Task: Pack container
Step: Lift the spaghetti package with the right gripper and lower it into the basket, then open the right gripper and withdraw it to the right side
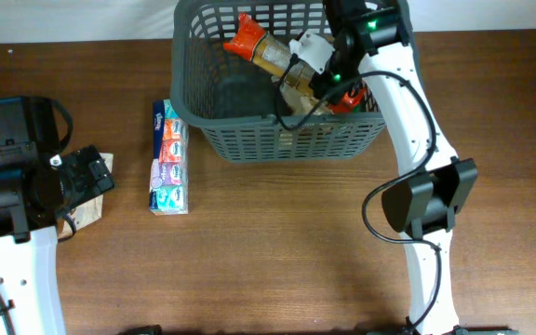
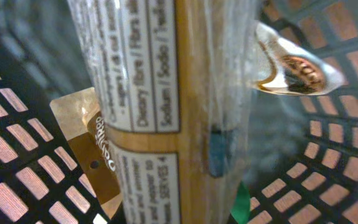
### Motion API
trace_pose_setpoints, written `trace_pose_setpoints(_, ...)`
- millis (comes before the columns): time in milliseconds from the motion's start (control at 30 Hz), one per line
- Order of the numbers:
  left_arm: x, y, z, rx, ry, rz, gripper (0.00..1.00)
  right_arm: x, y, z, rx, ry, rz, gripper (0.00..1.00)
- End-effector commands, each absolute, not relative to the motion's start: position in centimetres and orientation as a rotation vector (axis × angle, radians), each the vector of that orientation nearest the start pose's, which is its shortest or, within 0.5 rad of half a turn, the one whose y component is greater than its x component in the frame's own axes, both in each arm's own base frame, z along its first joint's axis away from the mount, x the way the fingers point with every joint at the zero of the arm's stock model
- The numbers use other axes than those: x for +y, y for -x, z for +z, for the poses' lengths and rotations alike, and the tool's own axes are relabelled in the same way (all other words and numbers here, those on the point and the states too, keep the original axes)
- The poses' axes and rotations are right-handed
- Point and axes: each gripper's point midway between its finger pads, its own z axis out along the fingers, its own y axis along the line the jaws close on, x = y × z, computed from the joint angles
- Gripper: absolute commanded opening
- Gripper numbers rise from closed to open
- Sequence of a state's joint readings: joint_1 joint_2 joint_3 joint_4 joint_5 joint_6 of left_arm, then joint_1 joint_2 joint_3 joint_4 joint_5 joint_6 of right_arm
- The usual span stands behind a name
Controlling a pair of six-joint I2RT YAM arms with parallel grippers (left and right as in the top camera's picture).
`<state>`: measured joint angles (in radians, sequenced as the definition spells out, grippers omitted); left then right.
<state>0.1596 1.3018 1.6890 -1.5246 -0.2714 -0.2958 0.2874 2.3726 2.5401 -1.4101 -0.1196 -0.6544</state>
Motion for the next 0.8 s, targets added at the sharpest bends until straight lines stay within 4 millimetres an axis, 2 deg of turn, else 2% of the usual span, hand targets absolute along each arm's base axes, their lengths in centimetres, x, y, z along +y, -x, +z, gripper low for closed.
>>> trace_pose_setpoints(0, 8.6, -24.5, 30.0, 2.582, 0.69, 0.316, 1.0, 16.8, -49.7, 16.5, 2.465, 1.281, 0.109, 0.04)
trace_pose_setpoints(100, 8.6, -24.5, 30.0, 2.582, 0.69, 0.316, 1.0, 16.8, -49.5, 15.7, 2.484, 1.289, 0.116, 0.07)
trace_pose_setpoints(133, 8.6, -24.5, 30.0, 2.582, 0.69, 0.316, 1.0, 16.8, -49.5, 15.6, 2.486, 1.29, 0.116, 0.18)
trace_pose_setpoints(167, 8.6, -24.5, 30.0, 2.581, 0.69, 0.316, 1.0, 16.8, -49.5, 15.6, 2.486, 1.29, 0.116, 0.34)
trace_pose_setpoints(200, 8.6, -24.6, 30.1, 2.58, 0.69, 0.316, 0.99, 16.8, -49.5, 15.6, 2.485, 1.289, 0.116, 0.43)
trace_pose_setpoints(233, 8.7, -24.6, 30.1, 2.578, 0.69, 0.315, 0.99, 16.8, -49.5, 15.6, 2.483, 1.288, 0.115, 0.45)
trace_pose_setpoints(267, 8.7, -24.6, 30.1, 2.577, 0.69, 0.315, 0.99, 16.8, -49.6, 15.7, 2.482, 1.287, 0.114, 0.56)
trace_pose_setpoints(300, 8.7, -24.7, 30.1, 2.575, 0.69, 0.315, 0.99, 16.8, -49.6, 15.7, 2.481, 1.287, 0.114, 0.7)
trace_pose_setpoints(333, 8.7, -24.7, 30.1, 2.574, 0.69, 0.314, 1.0, 16.8, -49.6, 15.7, 2.48, 1.287, 0.114, 0.78)
trace_pose_setpoints(433, 8.7, -24.7, 30.1, 2.575, 0.69, 0.315, 1.0, 16.8, -49.6, 15.7, 2.483, 1.28, 0.115, 0.89)
trace_pose_setpoints(467, 8.7, -24.7, 30.1, 2.575, 0.69, 0.314, 0.99, 16.8, -49.6, 15.8, 2.483, 1.276, 0.116, 0.99)
trace_pose_setpoints(633, 8.7, -24.7, 30.1, 2.575, 0.689, 0.315, 1.0, 16.9, -50.0, 17.5, 2.473, 1.196, 0.115, 0.99)
trace_pose_setpoints(767, 8.7, -24.7, 30.1, 2.574, 0.69, 0.314, 1.0, 17.1, -50.6, 22.2, 2.381, 1.112, 0.097, 0.99)
